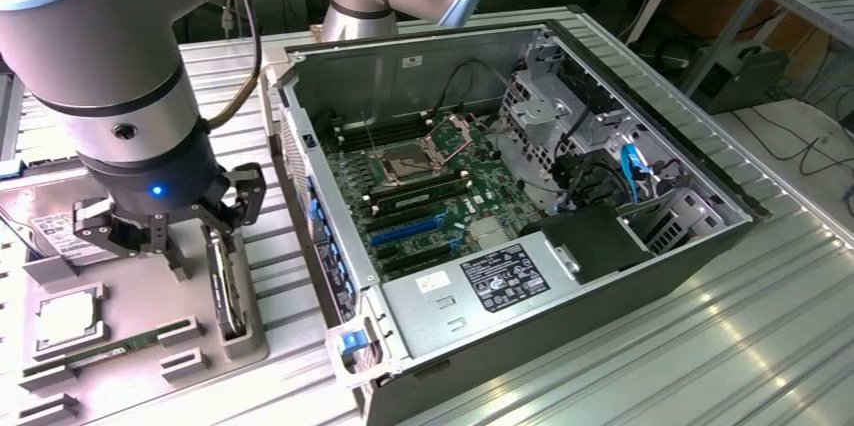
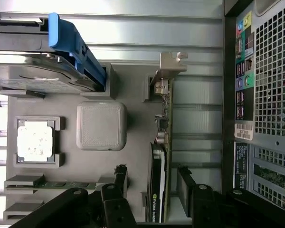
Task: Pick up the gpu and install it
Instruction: 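Pick up the gpu and move the gpu toward the slot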
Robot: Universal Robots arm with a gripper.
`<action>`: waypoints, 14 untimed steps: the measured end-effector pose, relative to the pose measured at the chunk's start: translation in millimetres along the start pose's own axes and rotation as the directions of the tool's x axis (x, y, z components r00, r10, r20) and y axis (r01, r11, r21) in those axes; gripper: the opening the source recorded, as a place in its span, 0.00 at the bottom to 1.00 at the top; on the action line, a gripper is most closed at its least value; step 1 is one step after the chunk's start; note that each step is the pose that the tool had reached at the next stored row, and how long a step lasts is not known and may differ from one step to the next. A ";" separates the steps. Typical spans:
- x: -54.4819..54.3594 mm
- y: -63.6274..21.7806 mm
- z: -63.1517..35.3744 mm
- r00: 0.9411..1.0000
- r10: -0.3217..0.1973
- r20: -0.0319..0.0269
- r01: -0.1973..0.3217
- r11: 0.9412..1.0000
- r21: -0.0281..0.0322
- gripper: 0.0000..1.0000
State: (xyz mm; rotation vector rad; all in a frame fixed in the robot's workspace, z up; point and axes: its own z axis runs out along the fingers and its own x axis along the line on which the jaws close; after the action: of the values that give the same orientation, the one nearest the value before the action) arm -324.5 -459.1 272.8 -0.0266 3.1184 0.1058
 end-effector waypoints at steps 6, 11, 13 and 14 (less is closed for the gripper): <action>-0.1 -1.3 5.1 1.000 0.000 0.000 0.000 1.000 0.000 0.54; -0.8 -2.9 8.1 1.000 0.000 0.000 0.000 1.000 0.000 0.54; -2.0 -3.0 9.0 1.000 0.000 0.000 0.000 1.000 0.000 0.54; -2.9 -3.1 9.5 1.000 0.000 0.000 0.000 1.000 0.000 0.54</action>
State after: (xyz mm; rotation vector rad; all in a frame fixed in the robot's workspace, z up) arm -321.4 -461.5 263.2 -0.0267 3.1184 0.1057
